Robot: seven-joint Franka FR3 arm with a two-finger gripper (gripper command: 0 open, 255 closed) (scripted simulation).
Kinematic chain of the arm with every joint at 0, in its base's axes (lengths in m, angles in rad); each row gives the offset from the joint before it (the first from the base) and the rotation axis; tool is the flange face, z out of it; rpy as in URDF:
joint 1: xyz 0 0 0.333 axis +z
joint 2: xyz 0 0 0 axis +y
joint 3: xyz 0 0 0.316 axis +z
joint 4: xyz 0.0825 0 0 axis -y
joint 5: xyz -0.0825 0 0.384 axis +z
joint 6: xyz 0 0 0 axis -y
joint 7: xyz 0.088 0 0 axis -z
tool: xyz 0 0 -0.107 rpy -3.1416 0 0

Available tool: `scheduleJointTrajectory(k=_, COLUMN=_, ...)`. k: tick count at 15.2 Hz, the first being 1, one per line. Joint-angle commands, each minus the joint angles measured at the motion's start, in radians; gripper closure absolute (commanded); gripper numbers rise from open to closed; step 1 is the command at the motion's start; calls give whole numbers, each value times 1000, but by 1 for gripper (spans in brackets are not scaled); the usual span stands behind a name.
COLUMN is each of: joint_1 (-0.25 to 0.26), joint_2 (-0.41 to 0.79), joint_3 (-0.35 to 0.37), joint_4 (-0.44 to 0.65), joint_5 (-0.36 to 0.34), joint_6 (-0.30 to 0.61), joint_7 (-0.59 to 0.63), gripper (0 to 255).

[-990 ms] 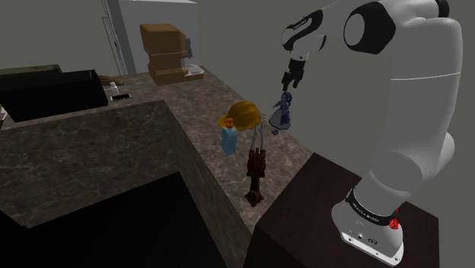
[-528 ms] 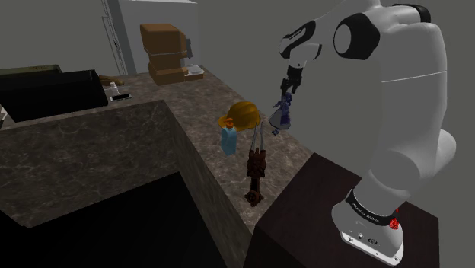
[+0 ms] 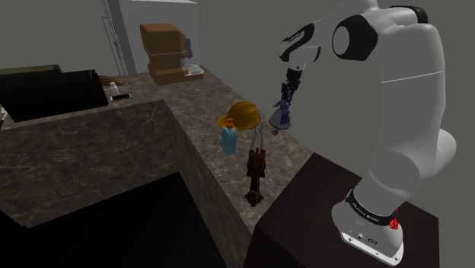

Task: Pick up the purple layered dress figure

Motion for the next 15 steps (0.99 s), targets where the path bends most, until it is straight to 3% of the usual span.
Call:
scheduleJointTrajectory(k=1, joint_1=0, joint_2=0, joint_3=0, joint_4=-1, joint_5=0, joint_6=0, joint_7=0, gripper=255)
scheduleJointTrajectory(k=5, joint_1=0, joint_2=0, joint_3=0, joint_4=-2, joint_5=0, joint_6=1, joint_7=0, gripper=255)
scheduleJointTrajectory(k=15, joint_1=9, joint_2=-61, joint_3=-18, joint_4=44, joint_5=-30, joint_6=-101, joint_7=20, gripper=255)
